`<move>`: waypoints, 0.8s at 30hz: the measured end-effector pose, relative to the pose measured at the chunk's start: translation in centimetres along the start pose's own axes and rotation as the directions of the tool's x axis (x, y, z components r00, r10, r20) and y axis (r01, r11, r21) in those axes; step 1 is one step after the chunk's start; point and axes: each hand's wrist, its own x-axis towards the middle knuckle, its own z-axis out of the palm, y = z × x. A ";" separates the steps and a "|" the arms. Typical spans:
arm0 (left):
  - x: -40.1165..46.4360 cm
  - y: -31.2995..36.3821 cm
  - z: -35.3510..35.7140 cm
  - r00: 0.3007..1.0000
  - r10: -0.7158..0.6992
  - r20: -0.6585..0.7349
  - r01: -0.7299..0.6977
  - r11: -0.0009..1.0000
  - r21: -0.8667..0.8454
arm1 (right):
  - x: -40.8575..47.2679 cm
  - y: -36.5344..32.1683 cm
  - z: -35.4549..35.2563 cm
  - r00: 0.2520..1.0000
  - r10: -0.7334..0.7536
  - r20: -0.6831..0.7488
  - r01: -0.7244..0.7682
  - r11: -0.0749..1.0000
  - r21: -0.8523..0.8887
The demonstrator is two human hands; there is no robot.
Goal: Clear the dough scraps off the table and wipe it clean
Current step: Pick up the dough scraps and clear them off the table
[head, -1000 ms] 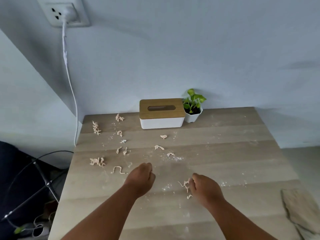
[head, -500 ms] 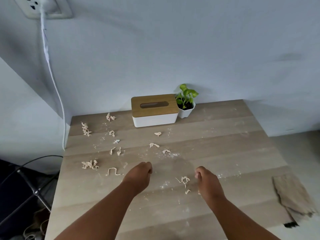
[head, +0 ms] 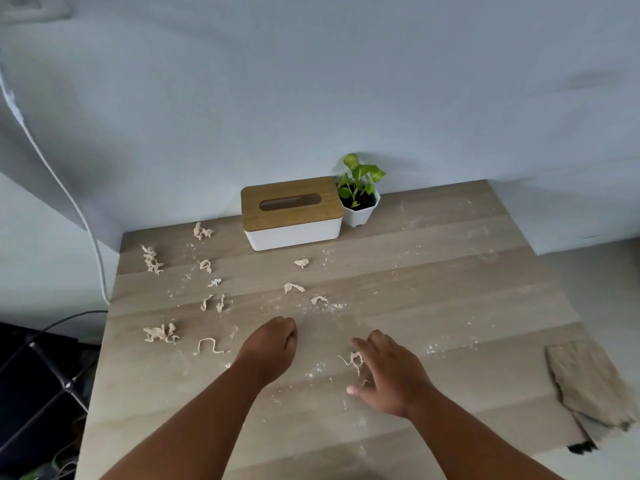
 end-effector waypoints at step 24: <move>5.1 0.1 -1.6 0.976 -0.142 -0.167 0.146 0.989 0.014 | 10.5 -0.3 -2.9 0.997 0.049 -0.054 -0.037 0.977 0.211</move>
